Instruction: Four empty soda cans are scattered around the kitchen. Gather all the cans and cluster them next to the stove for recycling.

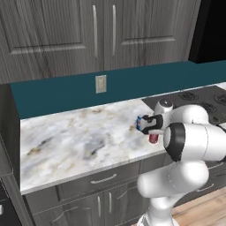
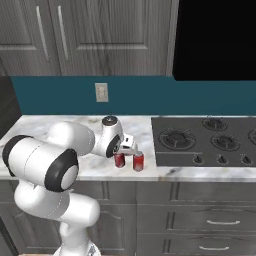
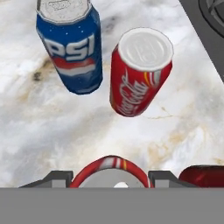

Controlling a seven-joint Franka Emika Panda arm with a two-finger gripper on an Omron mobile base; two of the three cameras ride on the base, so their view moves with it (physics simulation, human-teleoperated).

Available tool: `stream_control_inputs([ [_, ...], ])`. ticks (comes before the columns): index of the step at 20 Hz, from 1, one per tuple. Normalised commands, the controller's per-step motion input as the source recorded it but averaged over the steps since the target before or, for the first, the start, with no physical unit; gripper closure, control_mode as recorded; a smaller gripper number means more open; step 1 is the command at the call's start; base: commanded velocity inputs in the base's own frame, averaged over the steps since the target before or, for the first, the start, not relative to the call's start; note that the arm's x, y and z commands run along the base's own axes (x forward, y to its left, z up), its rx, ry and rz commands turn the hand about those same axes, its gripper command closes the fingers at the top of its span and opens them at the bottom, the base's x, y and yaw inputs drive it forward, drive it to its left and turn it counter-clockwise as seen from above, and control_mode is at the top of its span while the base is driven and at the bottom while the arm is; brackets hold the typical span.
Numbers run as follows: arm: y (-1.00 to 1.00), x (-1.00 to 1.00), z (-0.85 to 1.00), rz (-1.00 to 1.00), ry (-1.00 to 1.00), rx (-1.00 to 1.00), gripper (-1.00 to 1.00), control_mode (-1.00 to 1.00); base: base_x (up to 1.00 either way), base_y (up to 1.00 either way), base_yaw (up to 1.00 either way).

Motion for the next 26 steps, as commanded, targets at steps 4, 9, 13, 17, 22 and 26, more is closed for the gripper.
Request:
stream_control_inputs([
  [4, -0.01, 0.12, -0.09, 0.0, 0.0, 0.0, 1.0, -1.0, 0.0, 0.0, 0.0],
  [9, 0.0, 0.06, -0.12, 0.0, 0.0, 0.0, 1.0, -1.0, 0.0, 0.0, 0.0],
  [13, 0.0, 0.0, -0.16, 0.0, 0.0, 0.0, 1.0, -1.0, 0.0, 0.0, 0.0],
  [17, 0.0, -0.01, -0.17, 0.0, -0.02, -0.01, -1.0, -1.0, 0.0, 0.0, 0.0],
  [22, 0.0, -0.02, -0.14, 0.0, -0.04, -0.01, -1.0, -1.0, 0.0, 0.0, 0.0],
  [26, 0.0, 0.0, -0.03, 0.0, -0.05, 0.0, -1.0, -1.0, 0.0, 0.0, 0.0],
])
